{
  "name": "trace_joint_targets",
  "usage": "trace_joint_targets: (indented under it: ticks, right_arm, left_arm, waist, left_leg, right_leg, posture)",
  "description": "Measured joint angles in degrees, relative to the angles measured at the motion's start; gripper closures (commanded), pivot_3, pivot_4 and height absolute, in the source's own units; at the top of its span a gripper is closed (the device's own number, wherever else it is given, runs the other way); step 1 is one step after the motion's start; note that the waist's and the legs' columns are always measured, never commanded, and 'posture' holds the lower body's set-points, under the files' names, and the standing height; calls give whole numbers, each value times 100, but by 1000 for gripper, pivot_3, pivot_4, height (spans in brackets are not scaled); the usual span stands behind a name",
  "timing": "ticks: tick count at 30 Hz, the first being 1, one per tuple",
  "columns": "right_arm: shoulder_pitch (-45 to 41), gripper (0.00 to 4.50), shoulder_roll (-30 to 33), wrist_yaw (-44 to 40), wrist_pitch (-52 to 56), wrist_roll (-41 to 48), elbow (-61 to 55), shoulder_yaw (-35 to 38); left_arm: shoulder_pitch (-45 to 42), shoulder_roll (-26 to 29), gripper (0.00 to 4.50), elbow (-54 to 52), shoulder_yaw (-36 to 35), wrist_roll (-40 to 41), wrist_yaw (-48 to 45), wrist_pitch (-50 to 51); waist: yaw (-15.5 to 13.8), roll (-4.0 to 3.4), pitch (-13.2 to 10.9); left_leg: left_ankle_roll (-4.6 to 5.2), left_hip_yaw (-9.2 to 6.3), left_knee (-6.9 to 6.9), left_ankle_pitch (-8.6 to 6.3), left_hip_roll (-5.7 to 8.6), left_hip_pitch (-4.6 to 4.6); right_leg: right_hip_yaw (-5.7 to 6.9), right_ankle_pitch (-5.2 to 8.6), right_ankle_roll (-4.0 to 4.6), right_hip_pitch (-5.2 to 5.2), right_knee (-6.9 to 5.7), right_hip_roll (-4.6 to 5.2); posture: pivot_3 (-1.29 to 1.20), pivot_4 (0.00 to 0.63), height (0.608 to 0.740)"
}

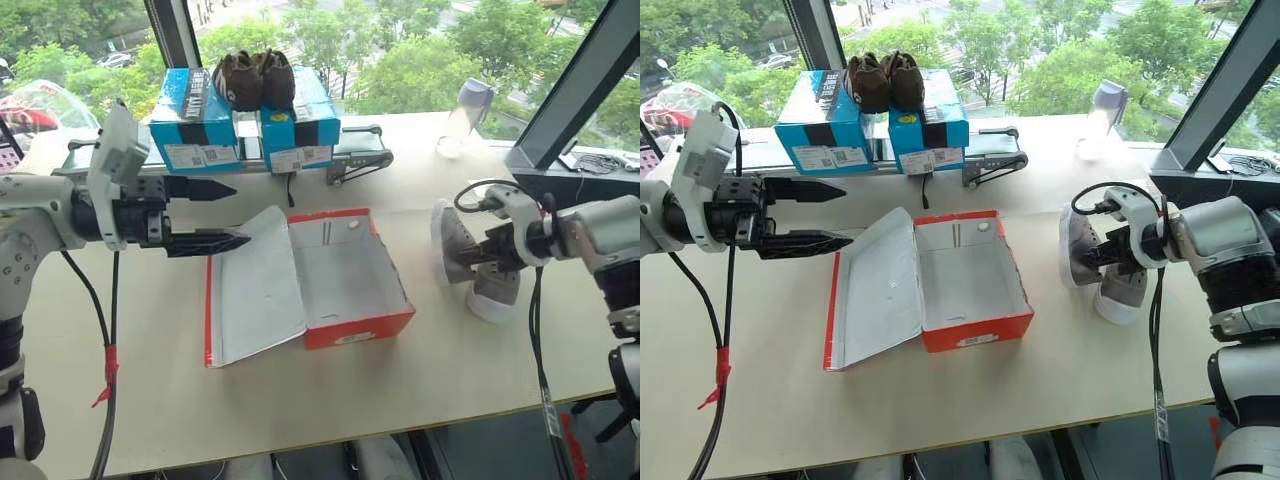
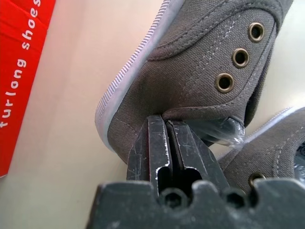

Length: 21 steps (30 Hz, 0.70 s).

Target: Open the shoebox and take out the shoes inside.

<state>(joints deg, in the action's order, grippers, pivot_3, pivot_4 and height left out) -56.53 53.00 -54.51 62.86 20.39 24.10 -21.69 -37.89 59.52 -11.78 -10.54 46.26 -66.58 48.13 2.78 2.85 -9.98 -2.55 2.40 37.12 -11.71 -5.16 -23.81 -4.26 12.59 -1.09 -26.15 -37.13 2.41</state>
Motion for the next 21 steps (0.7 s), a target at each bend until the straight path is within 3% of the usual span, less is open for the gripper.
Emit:
trace_joint_targets:
  ticks: [7, 21]
  right_arm:
    - [120, 4465, -661, -49, 26, -176, -350, -35]
    - [106, 166, -549, -289, 158, -513, -366, 32]
  left_arm:
    - [-48, -4, 0, -56, -92, 145, 109, 88]
    - [-51, -9, 0, -121, -156, 350, 250, 97]
  waist:
    - [-83, 1, 0]
    - [-101, 1, 1]
  left_leg:
    - [0, -2, 1, 1, 2, -3]
    - [-1, -2, 10, 1, 3, -5]
  right_leg:
    - [2, 0, -1, 2, 0, 1]
    - [1, 0, -1, 2, -4, 2]
  posture:
    - [0, 150, 740]
    - [0, 150, 740]
